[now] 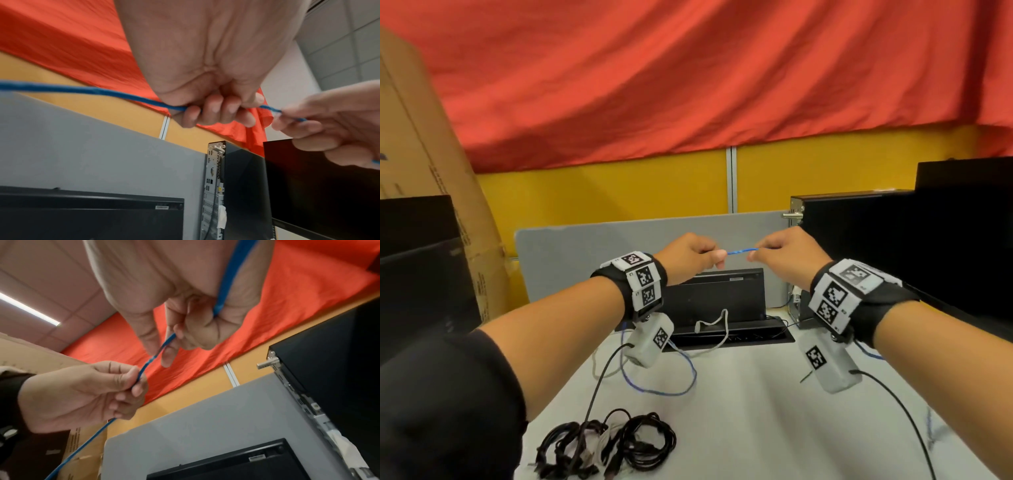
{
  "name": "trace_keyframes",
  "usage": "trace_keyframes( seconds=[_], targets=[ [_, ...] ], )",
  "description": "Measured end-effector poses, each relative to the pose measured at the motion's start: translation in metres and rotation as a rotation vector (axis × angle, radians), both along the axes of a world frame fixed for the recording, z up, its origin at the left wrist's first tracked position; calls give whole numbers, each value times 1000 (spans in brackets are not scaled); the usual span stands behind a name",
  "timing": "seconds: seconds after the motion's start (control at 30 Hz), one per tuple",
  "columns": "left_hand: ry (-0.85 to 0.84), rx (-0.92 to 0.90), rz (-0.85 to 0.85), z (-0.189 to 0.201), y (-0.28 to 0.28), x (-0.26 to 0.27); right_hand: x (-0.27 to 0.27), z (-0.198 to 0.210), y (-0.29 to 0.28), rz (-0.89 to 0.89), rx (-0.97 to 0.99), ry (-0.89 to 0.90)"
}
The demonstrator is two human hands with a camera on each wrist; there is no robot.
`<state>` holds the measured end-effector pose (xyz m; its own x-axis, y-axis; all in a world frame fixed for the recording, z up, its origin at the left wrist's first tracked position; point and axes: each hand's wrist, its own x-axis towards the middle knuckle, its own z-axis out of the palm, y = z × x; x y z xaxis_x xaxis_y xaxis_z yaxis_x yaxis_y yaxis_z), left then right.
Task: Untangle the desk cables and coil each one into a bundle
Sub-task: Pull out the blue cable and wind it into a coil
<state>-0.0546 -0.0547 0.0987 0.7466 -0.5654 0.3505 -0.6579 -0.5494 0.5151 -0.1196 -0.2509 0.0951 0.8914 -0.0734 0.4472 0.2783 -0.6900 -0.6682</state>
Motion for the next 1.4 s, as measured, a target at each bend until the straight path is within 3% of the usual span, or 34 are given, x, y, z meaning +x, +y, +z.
trace_keyframes(
  seconds=[0.13, 0.33, 0.5, 0.6, 0.73, 0.87, 1.0, 1.13, 1.23, 1.4],
  targets=[
    [48, 57, 72, -4, 16, 7, -1, -1, -22, -49, 88, -69],
    [244, -227, 203, -8, 61, 24, -1, -2, -81, -480, 291, -292],
    [272, -429, 233, -6, 90, 31, -10, -17, -107, -667, 470, -271],
    [232, -441, 255, -6, 90, 31, -6, -31, -105, -639, 368, -148],
    [143, -399, 247, -6, 72, 27, 3, -35, -83, -500, 138, 172],
    [54, -327, 191, -7, 45, 18, -4, -26, -43, -360, -57, 53],
    [6, -264, 97, -12, 14, 9, -9, -11, 8, -110, -201, -103],
    [-10, -215, -33, -12, -5, -1, -2, -5, 34, 43, -263, -7],
    [15, -103, -9, -11, 4, 0, 3, -2, 20, -12, -254, -35],
    [24, -21, 153, -18, 44, 17, 8, 0, -40, -305, -232, -148]
  ],
)
